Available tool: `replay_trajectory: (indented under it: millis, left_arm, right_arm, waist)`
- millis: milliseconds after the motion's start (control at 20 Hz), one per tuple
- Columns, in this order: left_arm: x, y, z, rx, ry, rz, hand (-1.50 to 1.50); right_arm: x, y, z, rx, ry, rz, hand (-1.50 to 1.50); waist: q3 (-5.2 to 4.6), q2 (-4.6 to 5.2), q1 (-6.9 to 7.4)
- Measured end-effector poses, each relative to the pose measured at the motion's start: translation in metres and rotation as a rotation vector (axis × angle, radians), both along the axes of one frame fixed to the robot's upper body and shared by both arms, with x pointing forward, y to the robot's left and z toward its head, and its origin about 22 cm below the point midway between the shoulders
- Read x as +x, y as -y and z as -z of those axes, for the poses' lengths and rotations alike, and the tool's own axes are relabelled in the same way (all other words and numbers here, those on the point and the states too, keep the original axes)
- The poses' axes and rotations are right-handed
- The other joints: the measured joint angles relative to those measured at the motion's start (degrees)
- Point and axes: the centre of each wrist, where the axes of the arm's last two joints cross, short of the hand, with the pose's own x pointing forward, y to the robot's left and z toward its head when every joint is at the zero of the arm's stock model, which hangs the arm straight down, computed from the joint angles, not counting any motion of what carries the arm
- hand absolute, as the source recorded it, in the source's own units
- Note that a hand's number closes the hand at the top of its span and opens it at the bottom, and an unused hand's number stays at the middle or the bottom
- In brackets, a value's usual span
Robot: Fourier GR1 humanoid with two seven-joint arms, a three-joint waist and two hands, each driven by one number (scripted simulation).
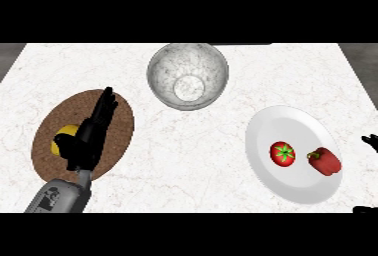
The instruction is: Pick the bell pepper from the plate and place it in the bowl
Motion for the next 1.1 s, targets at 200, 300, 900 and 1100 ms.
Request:
replay_trajectory:
  millis: [200, 300, 900, 1100]
  left_arm:
    - [-0.001, 0.000, -0.004, -0.001, -0.002, 0.010, 0.00]
    - [0.000, 0.003, -0.005, -0.004, -0.003, 0.011, 0.00]
    - [-0.005, 0.008, -0.008, -0.009, -0.003, 0.027, 0.00]
    - [-0.008, 0.010, -0.009, -0.012, -0.007, 0.030, 0.00]
  right_arm:
    - [-0.004, 0.037, -0.031, -0.102, -0.001, 0.076, -1.50]
    - [0.000, 0.049, -0.045, -0.141, -0.009, 0.090, -1.50]
    - [0.018, 0.057, -0.085, -0.404, -0.248, -0.045, -1.50]
    - [0.025, 0.048, -0.076, -0.482, -0.310, -0.082, -1.50]
  waist:
    - [-0.09, 0.05, 0.41]
    - [-0.09, 0.08, 0.57]
    - [-0.12, 0.15, 1.21]
    - [-0.13, 0.15, 1.14]
